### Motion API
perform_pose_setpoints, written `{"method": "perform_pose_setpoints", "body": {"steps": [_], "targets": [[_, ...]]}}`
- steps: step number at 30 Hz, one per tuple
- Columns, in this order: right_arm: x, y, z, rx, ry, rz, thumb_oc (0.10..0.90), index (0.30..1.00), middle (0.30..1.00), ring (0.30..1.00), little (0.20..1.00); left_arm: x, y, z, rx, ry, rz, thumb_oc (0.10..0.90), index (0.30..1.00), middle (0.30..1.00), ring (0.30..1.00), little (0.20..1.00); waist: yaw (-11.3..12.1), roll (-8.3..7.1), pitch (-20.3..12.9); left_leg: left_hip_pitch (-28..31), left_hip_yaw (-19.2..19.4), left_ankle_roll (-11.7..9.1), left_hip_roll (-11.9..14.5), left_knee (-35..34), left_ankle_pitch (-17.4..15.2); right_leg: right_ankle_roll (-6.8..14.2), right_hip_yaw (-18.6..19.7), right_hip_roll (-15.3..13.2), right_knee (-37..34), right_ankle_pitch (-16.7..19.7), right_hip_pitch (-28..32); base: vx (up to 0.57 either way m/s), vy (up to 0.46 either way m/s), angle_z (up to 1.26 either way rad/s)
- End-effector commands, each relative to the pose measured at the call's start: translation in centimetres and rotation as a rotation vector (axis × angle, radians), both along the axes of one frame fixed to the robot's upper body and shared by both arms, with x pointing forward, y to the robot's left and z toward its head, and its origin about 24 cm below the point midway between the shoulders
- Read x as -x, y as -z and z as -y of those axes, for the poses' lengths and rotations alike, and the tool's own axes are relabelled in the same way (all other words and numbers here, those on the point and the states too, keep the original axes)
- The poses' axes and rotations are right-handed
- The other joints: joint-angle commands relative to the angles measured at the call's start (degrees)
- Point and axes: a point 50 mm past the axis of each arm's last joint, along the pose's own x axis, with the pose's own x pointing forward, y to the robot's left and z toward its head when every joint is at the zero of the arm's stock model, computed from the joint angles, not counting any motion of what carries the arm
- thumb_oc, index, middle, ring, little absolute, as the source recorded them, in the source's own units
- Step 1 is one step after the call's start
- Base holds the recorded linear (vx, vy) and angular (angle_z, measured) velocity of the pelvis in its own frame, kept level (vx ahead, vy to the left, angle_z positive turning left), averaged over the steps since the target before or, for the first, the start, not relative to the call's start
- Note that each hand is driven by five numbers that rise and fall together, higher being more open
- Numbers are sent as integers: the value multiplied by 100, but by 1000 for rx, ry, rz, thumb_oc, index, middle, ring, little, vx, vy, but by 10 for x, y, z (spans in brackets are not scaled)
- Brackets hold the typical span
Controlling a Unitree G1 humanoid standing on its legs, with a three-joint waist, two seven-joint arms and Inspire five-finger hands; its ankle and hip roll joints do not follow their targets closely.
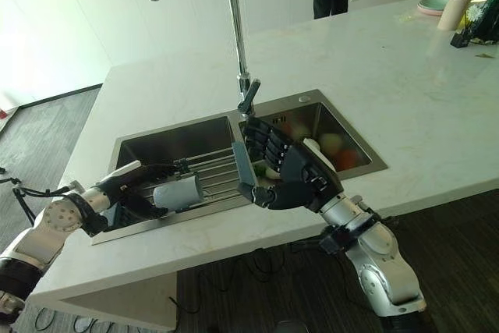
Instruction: Place the dishes in the dishwasher.
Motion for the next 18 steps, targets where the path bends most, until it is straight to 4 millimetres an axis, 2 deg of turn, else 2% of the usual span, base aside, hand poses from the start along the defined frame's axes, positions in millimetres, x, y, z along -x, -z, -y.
{"method": "perform_pose_setpoints", "body": {"steps": [1, 18], "targets": [[-4, -52, -9, -77, -85, 249, 800, 900, 900, 900, 900, -24, -77, -8, -31, 1, 273, 800, 900, 900, 900, 900, -72, -2, -129, 170, -224, 10, 85, 960, -1644, 197, -309, 124, -583, 10, 330, 0, 0, 0], [-4, -51, -9, -64, -91, 250, 800, 900, 900, 900, 900, -27, -67, -16, -68, -33, 224, 800, 900, 900, 900, 900, -120, -25, -113, 224, -165, 20, 99, 960, -1689, 200, -274, 168, -583, -29, 361, -3, -1, -4]]}}
